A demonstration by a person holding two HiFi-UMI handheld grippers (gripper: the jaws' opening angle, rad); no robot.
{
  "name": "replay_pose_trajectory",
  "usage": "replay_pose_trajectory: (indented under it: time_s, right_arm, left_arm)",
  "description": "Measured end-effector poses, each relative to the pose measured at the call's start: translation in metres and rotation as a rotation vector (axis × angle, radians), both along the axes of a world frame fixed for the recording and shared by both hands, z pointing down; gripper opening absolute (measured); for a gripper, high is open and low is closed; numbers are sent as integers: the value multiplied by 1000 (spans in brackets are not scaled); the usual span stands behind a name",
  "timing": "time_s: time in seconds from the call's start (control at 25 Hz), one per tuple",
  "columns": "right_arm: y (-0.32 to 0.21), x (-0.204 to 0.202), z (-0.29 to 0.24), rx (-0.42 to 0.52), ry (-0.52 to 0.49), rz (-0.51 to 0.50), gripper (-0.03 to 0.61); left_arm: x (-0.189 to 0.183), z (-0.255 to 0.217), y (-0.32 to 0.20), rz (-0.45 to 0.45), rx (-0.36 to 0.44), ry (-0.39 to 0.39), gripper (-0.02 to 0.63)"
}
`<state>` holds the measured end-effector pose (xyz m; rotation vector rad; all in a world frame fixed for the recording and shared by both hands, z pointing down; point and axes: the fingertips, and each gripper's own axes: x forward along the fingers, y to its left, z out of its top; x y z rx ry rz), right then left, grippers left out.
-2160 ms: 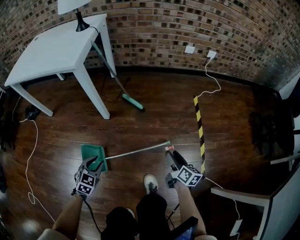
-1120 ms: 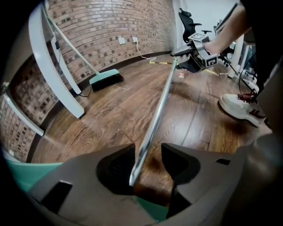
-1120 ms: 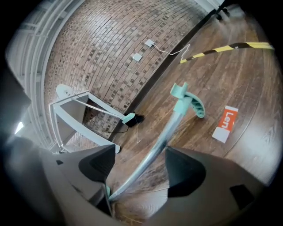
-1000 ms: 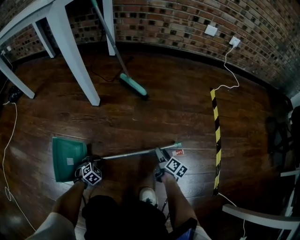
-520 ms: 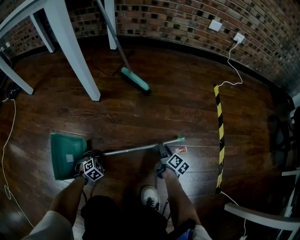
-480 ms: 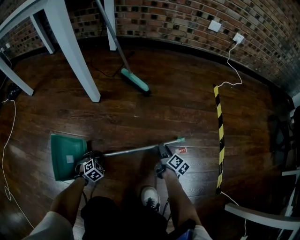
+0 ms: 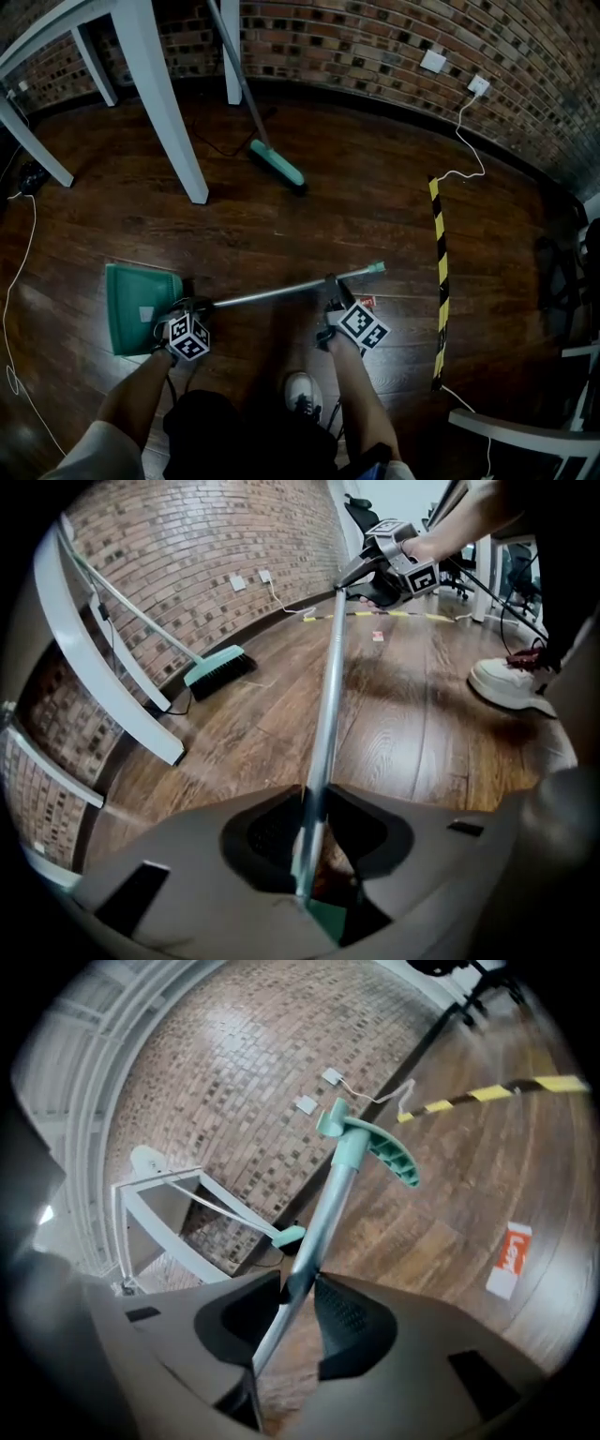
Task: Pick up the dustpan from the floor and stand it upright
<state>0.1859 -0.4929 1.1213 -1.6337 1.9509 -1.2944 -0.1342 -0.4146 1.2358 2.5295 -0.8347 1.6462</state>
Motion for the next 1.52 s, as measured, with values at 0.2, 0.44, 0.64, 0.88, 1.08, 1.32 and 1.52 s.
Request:
replay_pose_trajectory:
  time_s: [0.2, 0.44, 0.64, 0.88, 1.08, 1.32, 1.52]
  right_arm:
    - [-11, 0, -140, 281, 191, 0, 95]
    - [4, -36, -291, 549, 428, -53, 77]
    - [33, -91, -369, 766, 672, -167, 75]
    - [61, -141, -387, 857, 806, -273, 72]
    - [58, -130, -389, 901, 794, -202, 80]
    - [56, -121, -376, 858, 795, -211, 109]
    - [66, -120, -369, 861, 831, -253, 124]
  left_arm:
    - [36, -48, -16, -12, 66, 210, 109]
    - [91, -98, -24, 13, 83, 460, 101]
    - [143, -129, -17, 91, 78, 621, 98]
    - [169, -137, -12, 97, 68, 720, 101]
    - [171, -135, -12, 91, 78, 713, 104]
    - [165, -114, -11, 59, 58, 639, 100]
    - [149, -124, -7, 34, 52, 693, 120]
